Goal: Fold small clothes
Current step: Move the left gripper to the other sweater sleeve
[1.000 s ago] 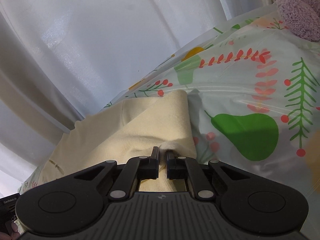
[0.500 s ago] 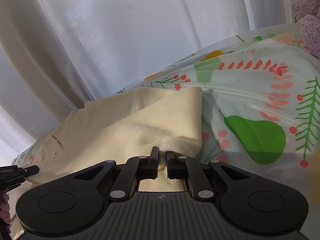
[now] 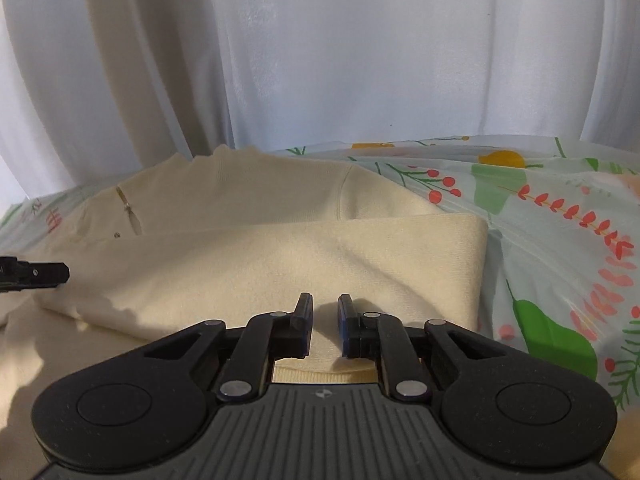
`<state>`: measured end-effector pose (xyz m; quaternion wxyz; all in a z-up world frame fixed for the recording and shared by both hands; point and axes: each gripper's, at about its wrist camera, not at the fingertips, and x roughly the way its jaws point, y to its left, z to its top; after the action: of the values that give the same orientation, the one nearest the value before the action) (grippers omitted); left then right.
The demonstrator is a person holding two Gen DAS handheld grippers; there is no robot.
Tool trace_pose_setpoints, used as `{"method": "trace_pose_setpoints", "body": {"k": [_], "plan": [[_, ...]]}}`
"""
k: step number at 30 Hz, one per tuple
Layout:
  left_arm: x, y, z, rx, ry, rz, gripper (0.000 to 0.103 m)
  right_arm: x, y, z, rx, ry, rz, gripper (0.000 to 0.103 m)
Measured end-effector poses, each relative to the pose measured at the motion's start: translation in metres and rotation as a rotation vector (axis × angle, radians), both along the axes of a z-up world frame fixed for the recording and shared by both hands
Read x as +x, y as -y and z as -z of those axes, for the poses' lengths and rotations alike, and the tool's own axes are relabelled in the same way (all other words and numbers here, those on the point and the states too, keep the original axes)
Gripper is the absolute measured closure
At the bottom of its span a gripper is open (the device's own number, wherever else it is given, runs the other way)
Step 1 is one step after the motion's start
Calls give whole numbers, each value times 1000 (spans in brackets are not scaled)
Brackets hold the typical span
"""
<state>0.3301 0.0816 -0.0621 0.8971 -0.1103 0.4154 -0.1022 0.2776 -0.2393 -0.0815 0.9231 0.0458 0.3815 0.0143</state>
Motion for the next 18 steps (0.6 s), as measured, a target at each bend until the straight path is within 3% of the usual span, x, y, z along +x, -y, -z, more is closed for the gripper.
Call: {"method": "trace_pose_setpoints", "body": {"k": [2, 4, 8, 11, 15, 18], "plan": [[4, 2, 1, 25, 11, -7, 72, 3, -8, 4, -90, 34, -18, 95], [9, 1, 2, 27, 13, -18, 73, 11, -6, 5, -98, 37, -13, 100], [13, 3, 1, 42, 12, -37, 75, 21, -1, 7, -119, 59, 5, 101], [3, 1, -7, 3, -15, -50, 67, 16, -4, 4, -130, 48, 5, 101], [-19, -6, -10, -47, -12, -70, 60, -9, -7, -5, -46, 55, -17, 100], [-24, -15, -3, -87, 0, -96, 58, -25, -10, 6, -74, 60, -40, 100]]}}
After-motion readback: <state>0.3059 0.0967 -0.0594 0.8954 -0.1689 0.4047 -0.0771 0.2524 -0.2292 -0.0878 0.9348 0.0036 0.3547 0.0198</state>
